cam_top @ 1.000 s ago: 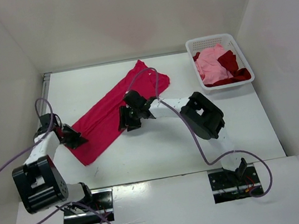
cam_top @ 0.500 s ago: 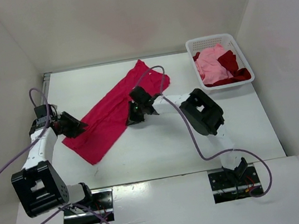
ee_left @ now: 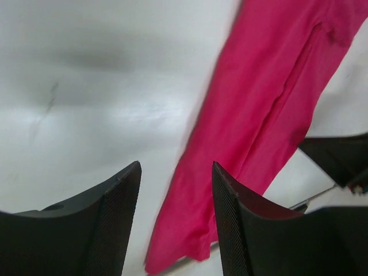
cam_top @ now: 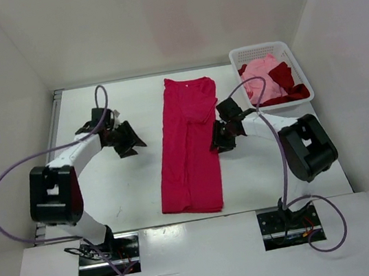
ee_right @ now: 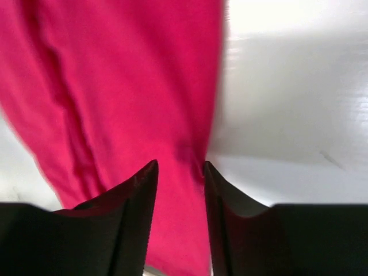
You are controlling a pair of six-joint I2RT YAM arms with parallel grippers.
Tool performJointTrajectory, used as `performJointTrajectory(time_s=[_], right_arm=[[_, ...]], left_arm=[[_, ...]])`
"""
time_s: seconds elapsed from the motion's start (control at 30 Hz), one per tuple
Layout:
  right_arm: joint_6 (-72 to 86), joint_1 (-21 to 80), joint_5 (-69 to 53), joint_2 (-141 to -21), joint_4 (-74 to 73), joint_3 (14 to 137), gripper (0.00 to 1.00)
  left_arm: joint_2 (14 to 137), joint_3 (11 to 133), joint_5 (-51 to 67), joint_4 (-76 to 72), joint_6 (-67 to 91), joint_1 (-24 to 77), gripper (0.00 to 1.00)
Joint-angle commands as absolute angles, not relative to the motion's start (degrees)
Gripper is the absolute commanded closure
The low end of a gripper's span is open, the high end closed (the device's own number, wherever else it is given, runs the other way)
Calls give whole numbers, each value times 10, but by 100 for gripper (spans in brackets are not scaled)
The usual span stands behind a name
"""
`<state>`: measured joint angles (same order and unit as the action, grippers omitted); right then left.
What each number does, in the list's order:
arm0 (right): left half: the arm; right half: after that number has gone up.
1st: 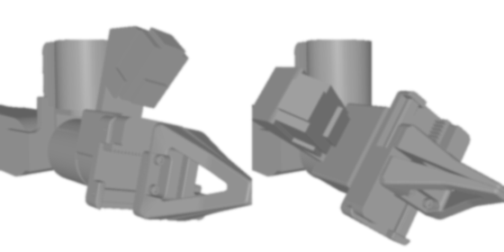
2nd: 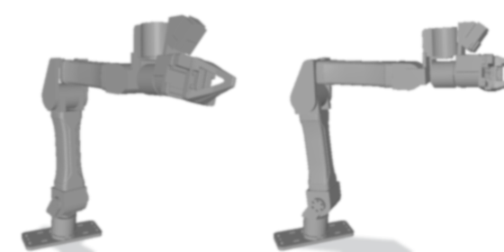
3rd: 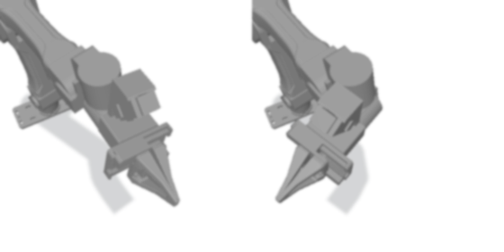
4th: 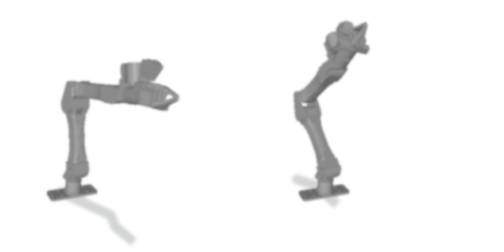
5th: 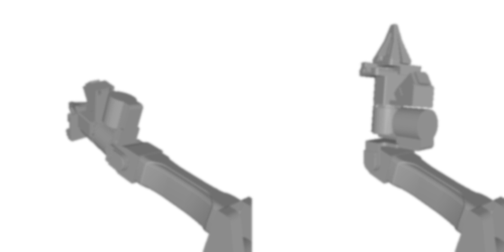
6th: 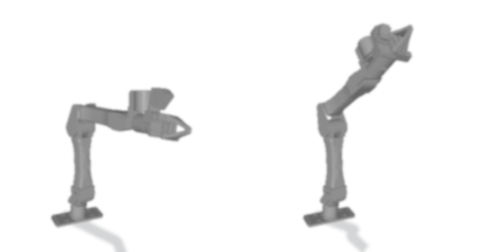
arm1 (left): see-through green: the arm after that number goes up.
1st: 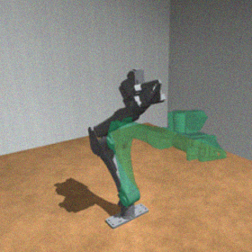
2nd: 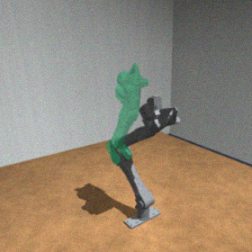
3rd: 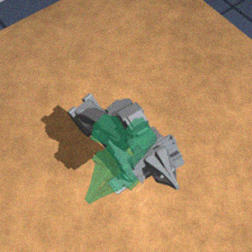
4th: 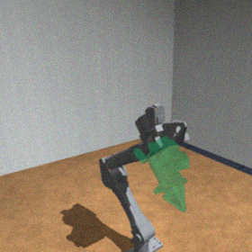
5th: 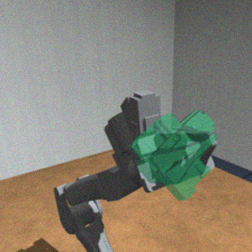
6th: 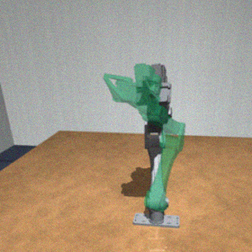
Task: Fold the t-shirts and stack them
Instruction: Rotate the tshirt 90 degrees
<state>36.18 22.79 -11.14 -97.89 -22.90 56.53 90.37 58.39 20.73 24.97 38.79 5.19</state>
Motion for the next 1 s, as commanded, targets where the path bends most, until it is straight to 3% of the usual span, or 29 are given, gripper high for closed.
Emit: performJointTrajectory(time_s=[0.0,0.3,0.57,0.7,0.83,0.97], right_arm=[[344,236,-105,-924,-252,578,54],[366,231,-143,-853,-236,528,54],[366,231,-149,-812,-248,518,54],[373,231,-161,-807,-237,512,54],[373,231,-161,-802,-237,512,54],[367,231,-166,-802,-243,501,54]], left_arm=[[986,662,195,197,374,87,40],[1253,941,201,134,387,99,39],[1404,1086,196,129,392,138,40],[1455,1148,191,140,401,155,61],[1476,1174,153,146,453,145,100],[1445,1148,125,121,501,105,100]])
